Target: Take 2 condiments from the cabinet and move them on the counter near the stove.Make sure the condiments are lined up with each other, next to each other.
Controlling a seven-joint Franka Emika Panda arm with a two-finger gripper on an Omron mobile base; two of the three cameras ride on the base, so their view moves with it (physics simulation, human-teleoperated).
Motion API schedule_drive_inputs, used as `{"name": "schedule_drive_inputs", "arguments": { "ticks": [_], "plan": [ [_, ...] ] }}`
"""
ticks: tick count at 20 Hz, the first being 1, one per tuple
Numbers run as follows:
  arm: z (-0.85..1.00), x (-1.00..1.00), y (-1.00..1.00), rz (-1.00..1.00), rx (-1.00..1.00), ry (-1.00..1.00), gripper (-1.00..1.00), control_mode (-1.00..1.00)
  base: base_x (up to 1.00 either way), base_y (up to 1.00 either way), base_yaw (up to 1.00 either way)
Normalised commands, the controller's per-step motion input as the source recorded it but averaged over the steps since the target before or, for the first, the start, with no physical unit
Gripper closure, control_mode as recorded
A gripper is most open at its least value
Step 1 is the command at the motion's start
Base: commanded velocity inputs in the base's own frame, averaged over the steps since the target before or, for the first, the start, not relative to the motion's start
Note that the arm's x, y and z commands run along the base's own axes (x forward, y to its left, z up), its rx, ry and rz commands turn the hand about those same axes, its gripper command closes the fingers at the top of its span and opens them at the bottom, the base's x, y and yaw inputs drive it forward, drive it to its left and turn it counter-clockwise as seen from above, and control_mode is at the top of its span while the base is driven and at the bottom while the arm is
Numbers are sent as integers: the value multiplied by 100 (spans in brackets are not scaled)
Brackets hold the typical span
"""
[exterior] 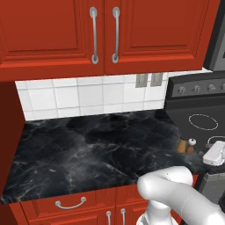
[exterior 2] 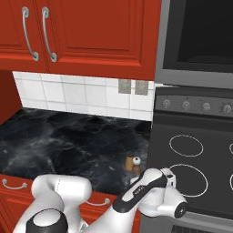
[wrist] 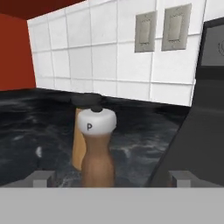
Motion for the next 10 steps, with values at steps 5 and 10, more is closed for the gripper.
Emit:
{"name": "schedule_drive_inputs", "arguments": {
  "ticks": [5, 10],
  "plan": [
    [70, -56, -15, 0, 14, 17, -100, -100, 0, 0, 0],
    [71, -50, 0, 0, 8, 28, -100, -100, 0, 0, 0]
  ]
}}
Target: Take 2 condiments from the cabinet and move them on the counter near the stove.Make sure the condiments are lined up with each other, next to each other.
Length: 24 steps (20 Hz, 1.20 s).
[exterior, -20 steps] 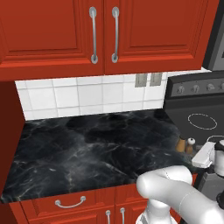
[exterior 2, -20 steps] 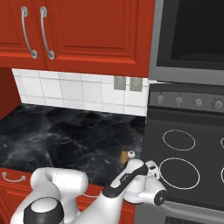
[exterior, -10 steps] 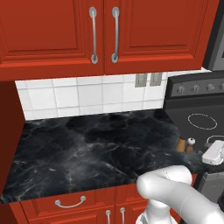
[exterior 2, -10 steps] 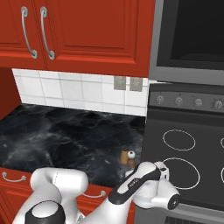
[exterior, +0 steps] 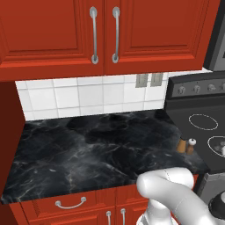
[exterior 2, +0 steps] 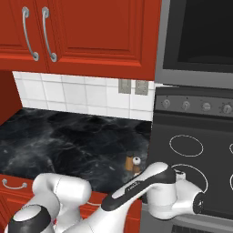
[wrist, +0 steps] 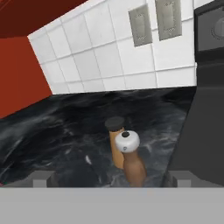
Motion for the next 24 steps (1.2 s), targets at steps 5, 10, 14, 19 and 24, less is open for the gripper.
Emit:
{"name": "schedule_drive_inputs", "arguments": {
  "ticks": [5, 10, 14, 19, 24],
  "plan": [
    [64, -23, 20, -10, 3, 42, -100, -100, 0, 0, 0],
    [25, -16, 71, -18, 0, 16, -100, -100, 0, 0, 0],
    [20, -22, 84, -20, 0, 0, -100, -100, 0, 0, 0],
    [7, -21, 90, -16, 0, 0, -100, -100, 0, 0, 0],
    [43, -2, 79, -9, 0, 1, -100, -100, 0, 0, 0]
  ]
}}
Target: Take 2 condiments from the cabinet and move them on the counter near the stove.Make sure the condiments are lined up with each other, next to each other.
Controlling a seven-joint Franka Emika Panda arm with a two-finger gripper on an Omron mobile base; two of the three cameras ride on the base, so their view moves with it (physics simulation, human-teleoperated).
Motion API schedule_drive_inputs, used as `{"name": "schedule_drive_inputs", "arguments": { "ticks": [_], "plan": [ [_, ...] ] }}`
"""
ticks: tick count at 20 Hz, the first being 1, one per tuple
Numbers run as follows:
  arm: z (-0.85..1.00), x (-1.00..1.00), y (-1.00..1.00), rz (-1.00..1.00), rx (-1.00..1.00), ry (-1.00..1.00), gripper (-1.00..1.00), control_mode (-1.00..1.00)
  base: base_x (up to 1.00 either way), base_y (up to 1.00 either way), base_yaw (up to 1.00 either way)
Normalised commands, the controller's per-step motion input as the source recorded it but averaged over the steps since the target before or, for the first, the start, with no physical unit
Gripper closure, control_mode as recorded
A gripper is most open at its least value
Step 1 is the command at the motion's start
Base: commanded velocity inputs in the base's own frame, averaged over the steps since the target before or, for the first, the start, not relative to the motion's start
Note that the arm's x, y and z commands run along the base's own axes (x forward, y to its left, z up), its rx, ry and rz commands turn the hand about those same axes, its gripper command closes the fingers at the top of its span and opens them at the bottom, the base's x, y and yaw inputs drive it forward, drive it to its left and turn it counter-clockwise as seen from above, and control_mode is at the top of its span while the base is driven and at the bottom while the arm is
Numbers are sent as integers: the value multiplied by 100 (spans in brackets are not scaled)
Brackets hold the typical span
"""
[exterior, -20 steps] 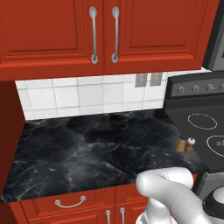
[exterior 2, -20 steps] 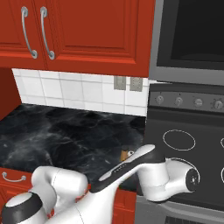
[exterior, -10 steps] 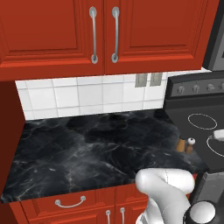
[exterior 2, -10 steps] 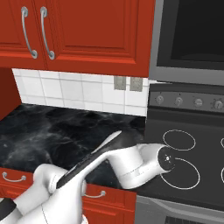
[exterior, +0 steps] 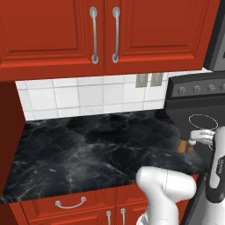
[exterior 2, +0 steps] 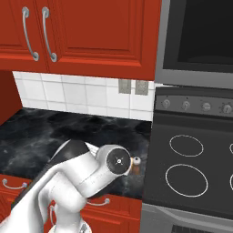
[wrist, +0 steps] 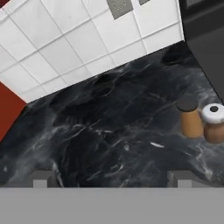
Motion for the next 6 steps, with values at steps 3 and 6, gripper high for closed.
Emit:
{"name": "schedule_drive_inputs", "arguments": {
  "ticks": [3, 6],
  "plan": [
    [67, 2, 50, -1, -1, 19, -100, -100, 0, 0, 0],
    [47, 11, 60, 0, -12, 24, -100, -100, 0, 0, 0]
  ]
}}
